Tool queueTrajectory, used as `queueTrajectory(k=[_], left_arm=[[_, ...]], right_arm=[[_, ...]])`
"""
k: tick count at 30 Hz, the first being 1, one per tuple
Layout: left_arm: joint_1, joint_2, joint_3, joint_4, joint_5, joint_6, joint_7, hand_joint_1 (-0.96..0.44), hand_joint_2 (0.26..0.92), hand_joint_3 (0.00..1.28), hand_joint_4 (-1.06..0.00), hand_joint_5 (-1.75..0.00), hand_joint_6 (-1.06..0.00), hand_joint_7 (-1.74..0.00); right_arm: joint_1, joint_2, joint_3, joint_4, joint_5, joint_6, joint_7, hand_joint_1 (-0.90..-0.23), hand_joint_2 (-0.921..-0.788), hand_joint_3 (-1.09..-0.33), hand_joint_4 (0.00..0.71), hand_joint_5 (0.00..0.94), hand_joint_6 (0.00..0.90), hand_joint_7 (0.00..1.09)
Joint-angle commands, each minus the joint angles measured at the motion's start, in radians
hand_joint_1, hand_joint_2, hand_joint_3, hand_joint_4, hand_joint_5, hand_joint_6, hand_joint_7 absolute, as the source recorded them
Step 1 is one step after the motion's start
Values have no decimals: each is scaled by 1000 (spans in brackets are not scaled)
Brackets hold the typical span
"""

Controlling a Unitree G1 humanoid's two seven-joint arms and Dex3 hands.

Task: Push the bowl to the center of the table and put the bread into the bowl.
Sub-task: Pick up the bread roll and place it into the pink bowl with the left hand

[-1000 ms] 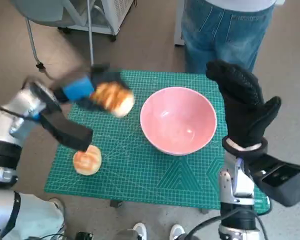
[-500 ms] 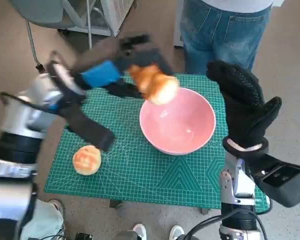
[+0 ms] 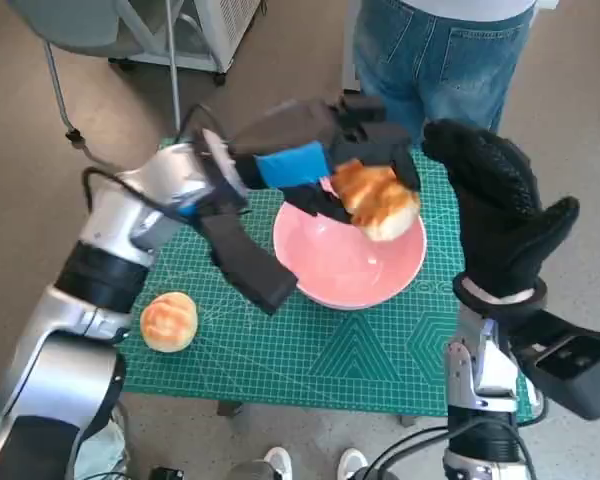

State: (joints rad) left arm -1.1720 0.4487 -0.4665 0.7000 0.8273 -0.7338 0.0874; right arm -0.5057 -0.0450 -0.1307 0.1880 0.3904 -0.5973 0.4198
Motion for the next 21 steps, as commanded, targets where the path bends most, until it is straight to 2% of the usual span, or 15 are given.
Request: queueTrajectory(k=[1,3,6,8,9,10,11,13,17,21], left_arm=[[-46,-34,-72,106,72,0,26,-2,921,131,-574,-1193,-600,-1279],[-56,-56,-116,167,110,9,27,-2,921,140,-565,-1196,-592,-1295],[-58,-70,-133,215,103,25,-4,-2,921,164,-535,-1223,-567,-1324],[-51,-75,-130,231,80,45,-55,-1,921,237,-430,-1321,-508,-1392],[-47,-77,-128,235,69,55,-81,-12,918,208,-346,-1004,-421,-1123],[-38,-78,-123,231,55,78,-124,-16,919,197,-342,-842,-409,-989],[-31,-78,-119,225,45,93,-156,-27,918,163,-320,-560,-378,-748],[-12,-80,-104,202,15,136,-232,-56,909,96,-225,-231,-287,-439],[19,-72,-74,134,-53,186,-353,-115,871,35,-130,-50,-194,-233],[55,-52,-32,48,-137,224,-466,-151,854,16,-109,-14,-176,-186]], right_arm=[[36,-8,-8,-13,11,13,5,-574,-921,-792,305,65,-1,733],[45,-9,-11,-24,12,14,1,-576,-921,-787,306,66,-1,734],[51,-7,-11,-33,6,16,-6,-577,-921,-782,306,68,-1,735],[53,-6,-11,-36,3,17,-9,-577,-921,-781,306,68,-1,735],[54,-6,-11,-37,2,17,-10,-577,-921,-781,307,69,-1,736],[54,-6,-11,-38,-1,16,-11,-577,-921,-781,307,69,-1,736],[55,-5,-11,-40,-3,16,-13,-576,-921,-781,307,69,-1,736],[56,-5,-11,-41,-7,16,-16,-575,-921,-781,307,70,-1,736],[53,-6,-11,-39,-8,20,-19,-574,-921,-783,305,71,-1,734],[51,-4,-8,-39,-13,21,-25,-573,-921,-785,304,71,-1,733]])
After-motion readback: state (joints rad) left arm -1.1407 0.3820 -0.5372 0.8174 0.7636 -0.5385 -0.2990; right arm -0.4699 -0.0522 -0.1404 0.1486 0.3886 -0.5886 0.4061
